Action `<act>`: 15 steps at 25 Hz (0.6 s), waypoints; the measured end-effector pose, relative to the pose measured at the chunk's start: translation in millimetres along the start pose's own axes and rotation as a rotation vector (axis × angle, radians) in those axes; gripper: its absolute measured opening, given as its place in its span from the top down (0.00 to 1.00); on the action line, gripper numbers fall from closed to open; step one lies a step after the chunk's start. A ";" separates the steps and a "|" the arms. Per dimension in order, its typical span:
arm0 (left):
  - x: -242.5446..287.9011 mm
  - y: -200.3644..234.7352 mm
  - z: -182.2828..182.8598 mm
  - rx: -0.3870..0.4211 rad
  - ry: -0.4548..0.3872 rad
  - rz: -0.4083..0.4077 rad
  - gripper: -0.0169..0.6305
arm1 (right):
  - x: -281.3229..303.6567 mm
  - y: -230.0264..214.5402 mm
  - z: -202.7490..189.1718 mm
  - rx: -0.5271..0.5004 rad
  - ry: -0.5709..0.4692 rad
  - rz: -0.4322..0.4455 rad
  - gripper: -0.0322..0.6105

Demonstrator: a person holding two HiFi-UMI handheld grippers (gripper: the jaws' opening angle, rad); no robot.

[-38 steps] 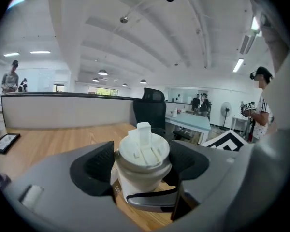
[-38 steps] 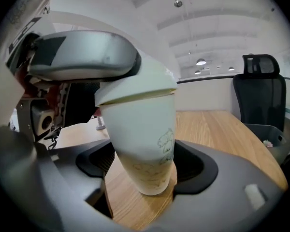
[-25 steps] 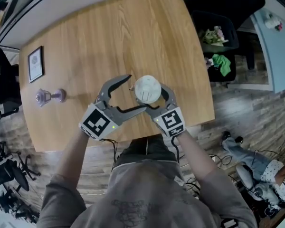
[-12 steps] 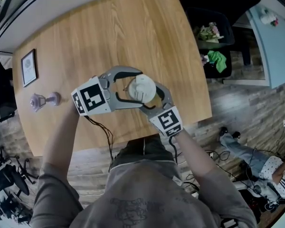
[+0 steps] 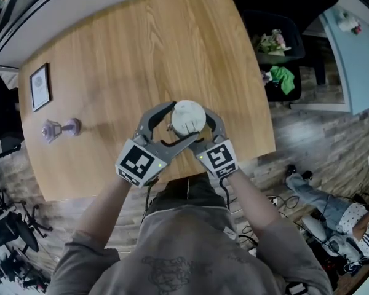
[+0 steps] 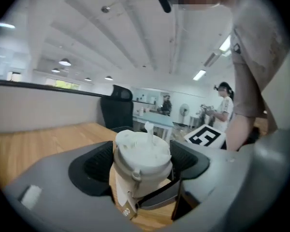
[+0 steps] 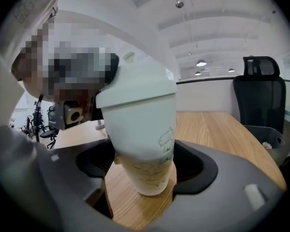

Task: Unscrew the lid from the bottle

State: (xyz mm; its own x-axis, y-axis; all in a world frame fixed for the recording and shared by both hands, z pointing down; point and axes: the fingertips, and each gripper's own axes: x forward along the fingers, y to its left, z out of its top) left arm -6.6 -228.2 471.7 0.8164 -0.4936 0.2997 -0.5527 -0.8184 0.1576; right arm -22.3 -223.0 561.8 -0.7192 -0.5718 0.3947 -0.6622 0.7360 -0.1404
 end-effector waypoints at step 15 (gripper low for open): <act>-3.2 0.5 -22.9 -0.296 -0.021 0.370 0.38 | 1.7 -0.1 -1.1 -0.014 -0.016 -0.015 0.35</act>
State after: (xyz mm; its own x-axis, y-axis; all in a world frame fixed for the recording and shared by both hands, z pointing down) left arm -13.4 -220.3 492.4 0.5571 -0.7447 0.3675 -0.8285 -0.4687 0.3063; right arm -23.2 -223.7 563.5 -0.7128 -0.5880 0.3824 -0.6696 0.7327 -0.1218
